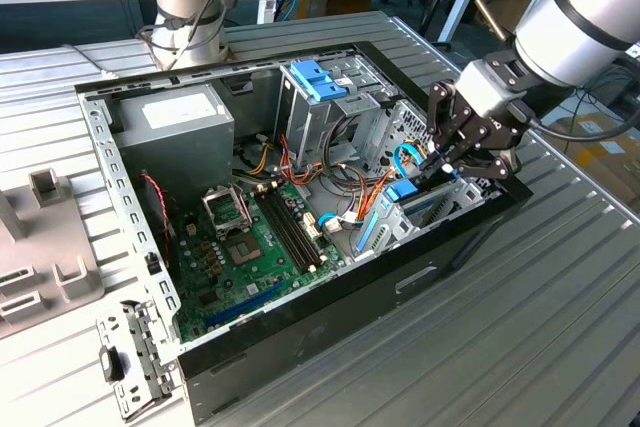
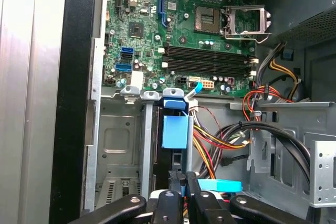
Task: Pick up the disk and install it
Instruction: 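Insert the second disk wire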
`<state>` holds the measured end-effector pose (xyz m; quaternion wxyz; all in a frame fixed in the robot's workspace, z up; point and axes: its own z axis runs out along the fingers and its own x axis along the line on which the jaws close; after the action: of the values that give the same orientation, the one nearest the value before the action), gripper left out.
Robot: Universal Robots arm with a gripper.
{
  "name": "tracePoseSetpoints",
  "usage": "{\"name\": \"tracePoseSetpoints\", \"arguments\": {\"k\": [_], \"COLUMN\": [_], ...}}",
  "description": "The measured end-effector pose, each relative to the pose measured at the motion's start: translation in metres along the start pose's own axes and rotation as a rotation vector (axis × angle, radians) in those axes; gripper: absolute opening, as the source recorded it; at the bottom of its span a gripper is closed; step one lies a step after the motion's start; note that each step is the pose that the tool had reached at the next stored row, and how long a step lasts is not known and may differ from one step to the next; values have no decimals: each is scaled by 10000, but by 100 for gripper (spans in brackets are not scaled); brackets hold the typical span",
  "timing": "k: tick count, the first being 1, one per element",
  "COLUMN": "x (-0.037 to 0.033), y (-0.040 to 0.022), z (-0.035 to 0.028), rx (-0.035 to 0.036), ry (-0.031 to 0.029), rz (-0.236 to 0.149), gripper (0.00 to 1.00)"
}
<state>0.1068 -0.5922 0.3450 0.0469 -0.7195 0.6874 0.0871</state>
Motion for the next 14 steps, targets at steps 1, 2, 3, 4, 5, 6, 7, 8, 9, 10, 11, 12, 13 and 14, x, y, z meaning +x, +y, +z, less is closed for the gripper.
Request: {"name": "tracePoseSetpoints", "arguments": {"k": [1,2,3,4,5,6,7,8,9,10,11,12,13,14], "x": [1,2,4,6,8,10,11,13,13,14,14,14,14,15], "y": [0,-1,-1,-2,-3,-3,-4,-4,-4,-4,-5,-4,-4,-5], "z": [0,3,11,19,29,40,46,52,54,54,56,56,56,60], "rx": [0,0,-1,-7,-11,-15,-18,-20,-20,-20,-20,-20,-20,-19], "ry": [1,1,0,0,0,0,2,4,3,2,0,0,0,-8], "rz": [0,0,0,0,1,3,3,4,4,4,4,3,3,3], "gripper": [16,16,16,16,16,16,16,16,16,16,16,16,16,16]}}
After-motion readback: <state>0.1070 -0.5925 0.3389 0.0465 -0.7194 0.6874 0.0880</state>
